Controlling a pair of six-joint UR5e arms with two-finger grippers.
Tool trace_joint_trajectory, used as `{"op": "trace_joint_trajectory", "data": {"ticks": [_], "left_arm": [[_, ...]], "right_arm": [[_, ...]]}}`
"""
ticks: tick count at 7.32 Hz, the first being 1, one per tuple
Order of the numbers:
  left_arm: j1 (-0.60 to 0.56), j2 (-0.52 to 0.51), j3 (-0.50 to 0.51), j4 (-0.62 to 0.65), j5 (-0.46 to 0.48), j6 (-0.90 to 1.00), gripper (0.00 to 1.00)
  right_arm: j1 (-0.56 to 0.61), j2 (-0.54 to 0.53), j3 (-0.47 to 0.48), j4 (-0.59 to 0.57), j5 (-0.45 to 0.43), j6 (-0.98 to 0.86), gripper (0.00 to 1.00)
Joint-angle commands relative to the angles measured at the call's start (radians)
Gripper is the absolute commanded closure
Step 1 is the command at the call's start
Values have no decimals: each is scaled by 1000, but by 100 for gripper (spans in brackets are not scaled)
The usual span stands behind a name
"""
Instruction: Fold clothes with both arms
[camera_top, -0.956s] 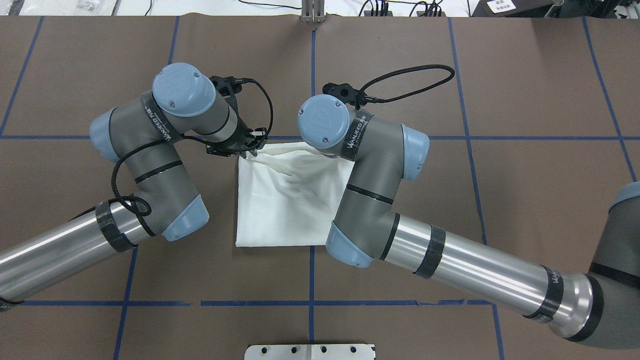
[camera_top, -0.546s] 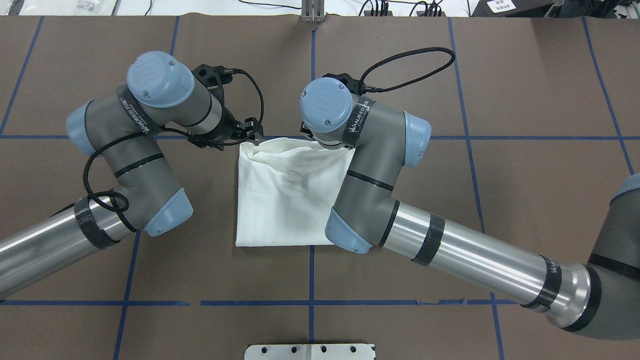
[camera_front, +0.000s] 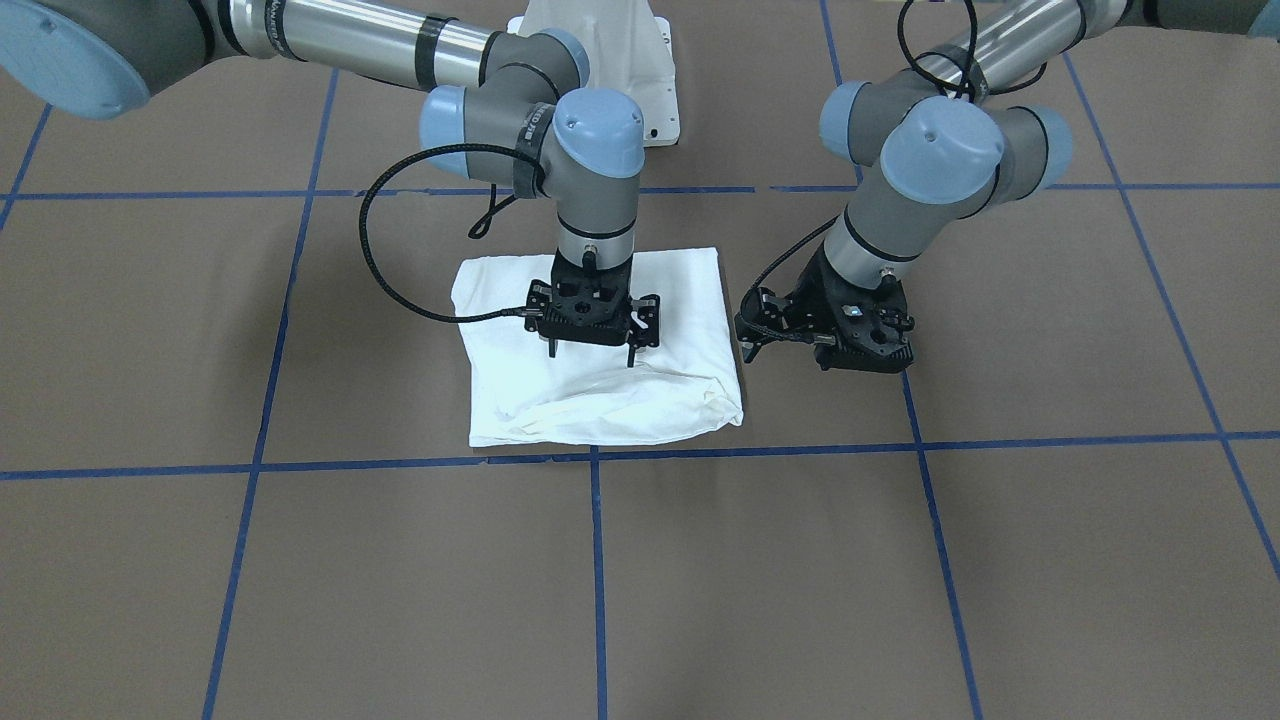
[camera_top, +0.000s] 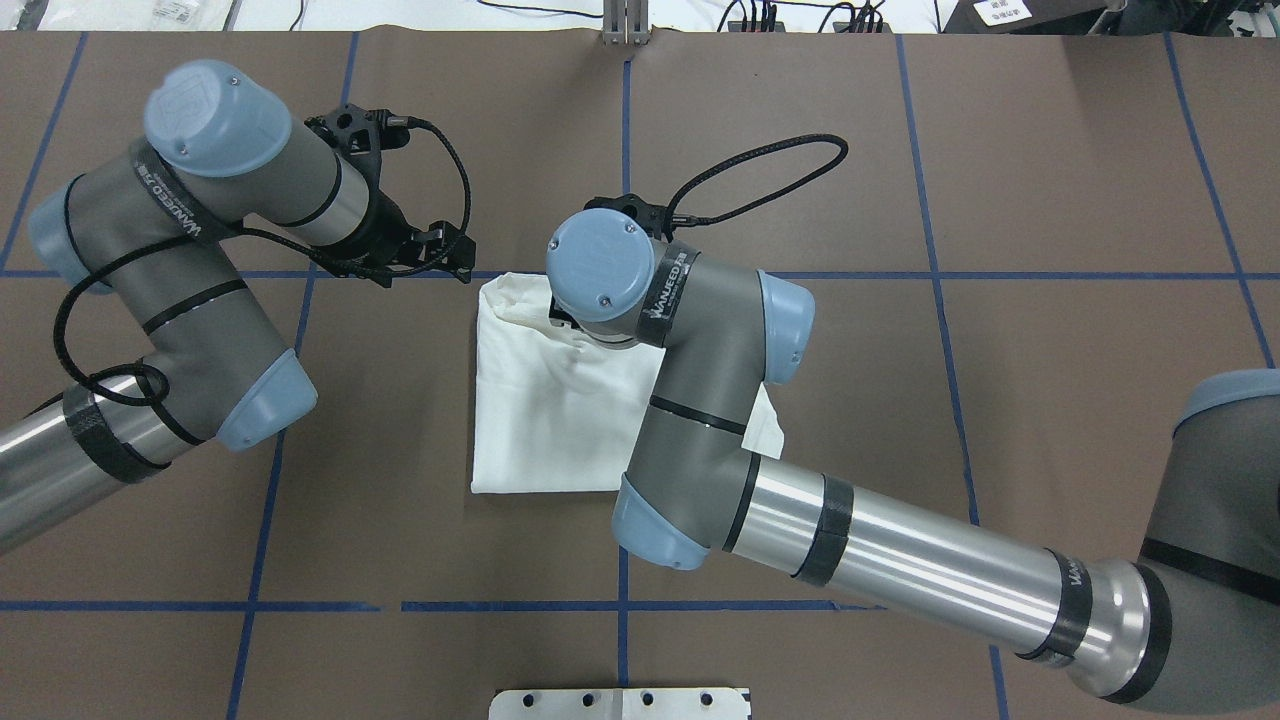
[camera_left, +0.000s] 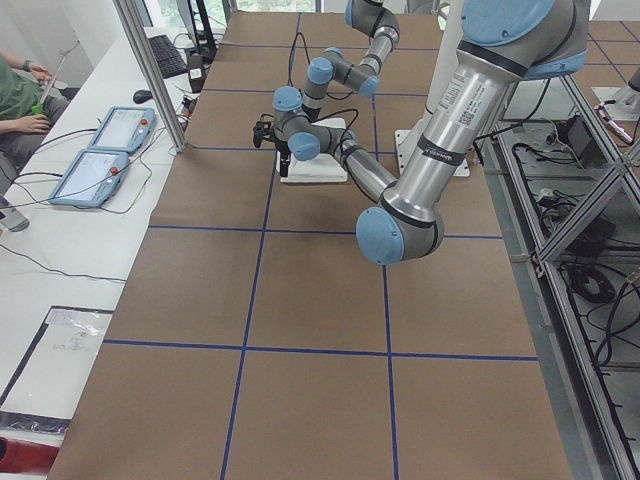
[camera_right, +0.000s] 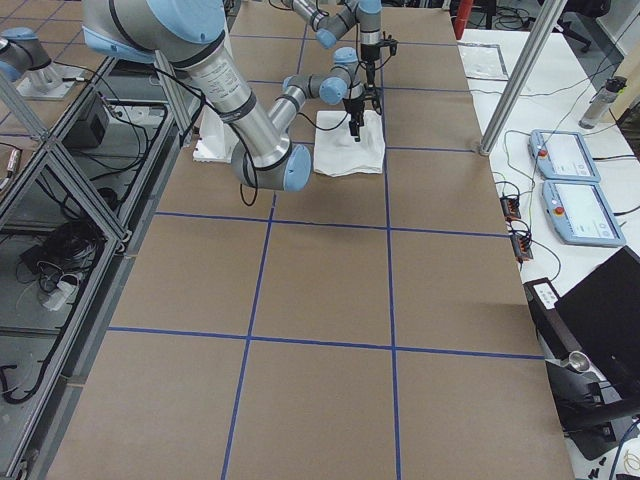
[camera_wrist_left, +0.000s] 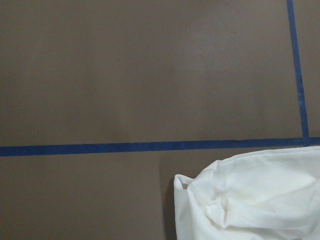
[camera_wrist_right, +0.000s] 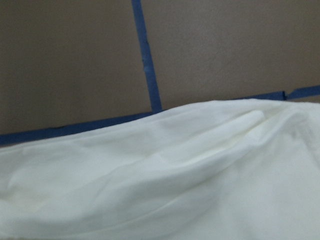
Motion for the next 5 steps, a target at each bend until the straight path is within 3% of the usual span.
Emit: {"op": "trace_joint_trajectory", "data": {"ticks": [1,3,5], "left_arm": [[0,3,-1,0,0,1,0],[-1,5,-1,0,1,1,0],[-2,5,-3,0,1,-4,0]], "right_arm": [[-42,1,-22,6,-34,-57,0],[-27,32,-92,33,-55,-82,0],[48,121,-244,37,-98,-75,0]]}}
